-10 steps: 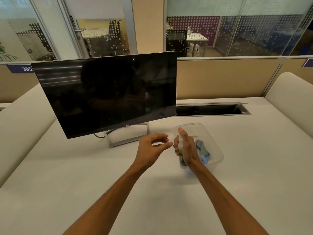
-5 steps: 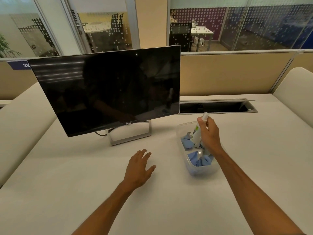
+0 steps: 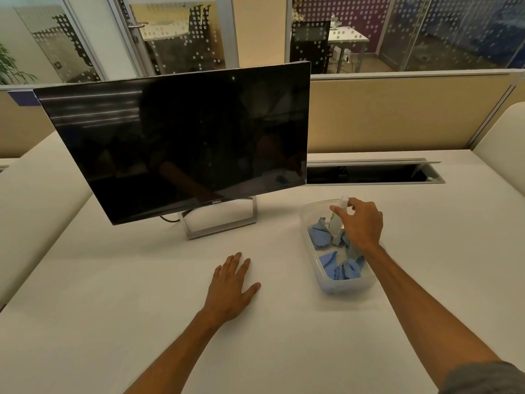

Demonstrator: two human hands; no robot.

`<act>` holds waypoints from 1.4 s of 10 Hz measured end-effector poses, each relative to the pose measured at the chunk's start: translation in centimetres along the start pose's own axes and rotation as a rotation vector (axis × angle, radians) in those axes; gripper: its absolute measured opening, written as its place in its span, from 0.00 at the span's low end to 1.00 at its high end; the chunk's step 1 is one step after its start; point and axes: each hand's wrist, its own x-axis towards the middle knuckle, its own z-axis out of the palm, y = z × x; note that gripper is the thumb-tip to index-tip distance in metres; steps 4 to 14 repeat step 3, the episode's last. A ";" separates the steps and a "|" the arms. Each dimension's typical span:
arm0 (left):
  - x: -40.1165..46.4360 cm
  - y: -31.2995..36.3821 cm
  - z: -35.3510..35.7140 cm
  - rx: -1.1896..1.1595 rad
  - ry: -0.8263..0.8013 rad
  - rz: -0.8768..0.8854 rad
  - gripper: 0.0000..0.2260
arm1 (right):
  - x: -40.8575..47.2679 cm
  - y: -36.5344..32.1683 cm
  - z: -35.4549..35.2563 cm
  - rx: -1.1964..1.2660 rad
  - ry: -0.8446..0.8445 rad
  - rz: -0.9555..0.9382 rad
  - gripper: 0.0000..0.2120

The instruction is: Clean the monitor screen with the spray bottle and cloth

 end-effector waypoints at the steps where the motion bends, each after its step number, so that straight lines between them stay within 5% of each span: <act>1: -0.1 0.0 0.0 -0.002 0.001 0.002 0.50 | 0.0 0.2 -0.1 0.020 -0.008 -0.016 0.24; 3: -0.6 -0.5 0.1 -0.031 -0.002 -0.025 0.50 | -0.1 -0.8 -0.9 -0.047 0.050 -0.143 0.25; 14: -0.6 -0.5 0.1 -0.031 -0.002 -0.025 0.50 | -0.1 -0.8 -0.9 -0.047 0.050 -0.143 0.25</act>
